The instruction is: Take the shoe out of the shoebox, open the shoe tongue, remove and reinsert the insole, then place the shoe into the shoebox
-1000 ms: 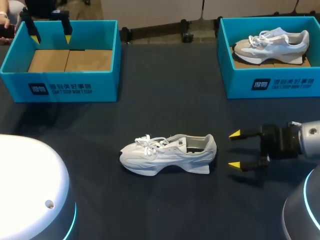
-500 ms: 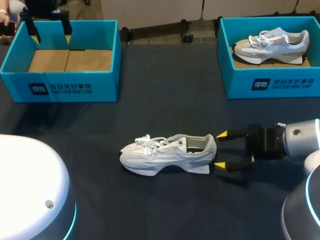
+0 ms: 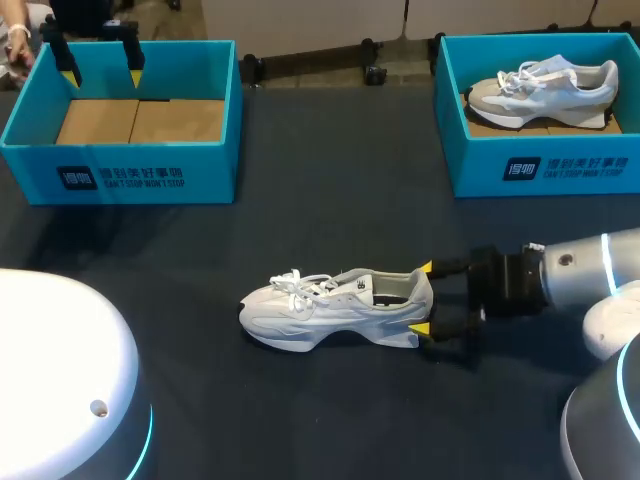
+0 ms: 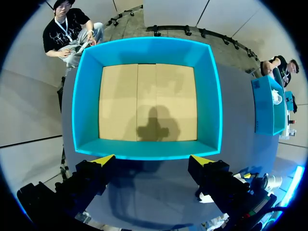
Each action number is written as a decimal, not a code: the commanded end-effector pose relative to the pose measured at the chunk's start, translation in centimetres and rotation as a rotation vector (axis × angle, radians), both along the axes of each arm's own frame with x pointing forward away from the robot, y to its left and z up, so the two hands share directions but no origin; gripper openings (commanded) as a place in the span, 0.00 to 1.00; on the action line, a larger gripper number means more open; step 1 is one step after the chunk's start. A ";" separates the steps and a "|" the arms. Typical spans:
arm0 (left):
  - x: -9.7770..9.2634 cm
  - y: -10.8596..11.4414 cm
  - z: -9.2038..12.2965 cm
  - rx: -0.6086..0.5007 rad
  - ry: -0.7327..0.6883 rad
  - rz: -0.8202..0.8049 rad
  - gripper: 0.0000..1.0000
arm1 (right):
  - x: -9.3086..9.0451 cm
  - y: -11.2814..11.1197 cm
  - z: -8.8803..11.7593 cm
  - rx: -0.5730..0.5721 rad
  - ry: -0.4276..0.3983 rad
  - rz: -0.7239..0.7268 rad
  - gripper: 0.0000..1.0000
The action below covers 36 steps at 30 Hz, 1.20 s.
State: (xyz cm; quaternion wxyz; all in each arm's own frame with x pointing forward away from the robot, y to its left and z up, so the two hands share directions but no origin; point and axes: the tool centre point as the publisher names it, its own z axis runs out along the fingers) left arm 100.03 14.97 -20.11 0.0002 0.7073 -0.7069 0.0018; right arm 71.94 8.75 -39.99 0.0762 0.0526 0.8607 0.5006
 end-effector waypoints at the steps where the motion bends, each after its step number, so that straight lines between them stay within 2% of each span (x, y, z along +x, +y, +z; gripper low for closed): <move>1: 0.0 0.0 0.1 0.001 0.001 0.000 1.00 | 0.4 0.9 -0.6 0.004 0.008 0.011 1.00; 14: 0.0 0.0 0.1 0.001 0.001 0.000 1.00 | 0.5 2.5 -2.1 0.026 0.032 0.043 1.00; 22: 0.0 0.0 0.1 0.001 0.001 0.000 1.00 | 0.6 2.5 -3.0 0.035 0.045 0.044 1.00; 23: 0.0 0.0 0.1 0.001 0.001 0.000 1.00 | 0.6 2.5 -3.1 0.036 0.047 0.044 0.52; 24: 0.0 0.0 0.1 0.001 0.001 0.000 1.00 | 0.6 2.5 -3.1 0.036 0.048 0.044 0.43; 26: 0.0 0.0 0.1 0.001 0.001 0.000 1.00 | 0.6 2.5 -3.1 0.037 0.049 0.045 0.05; 27: 0.0 0.0 0.1 0.001 0.001 0.000 1.00 | 0.6 2.5 -3.1 0.036 0.050 0.049 0.00; 36: 0.0 0.0 0.1 0.001 0.001 0.000 1.00 | 1.1 2.3 -2.6 0.029 0.047 0.093 0.00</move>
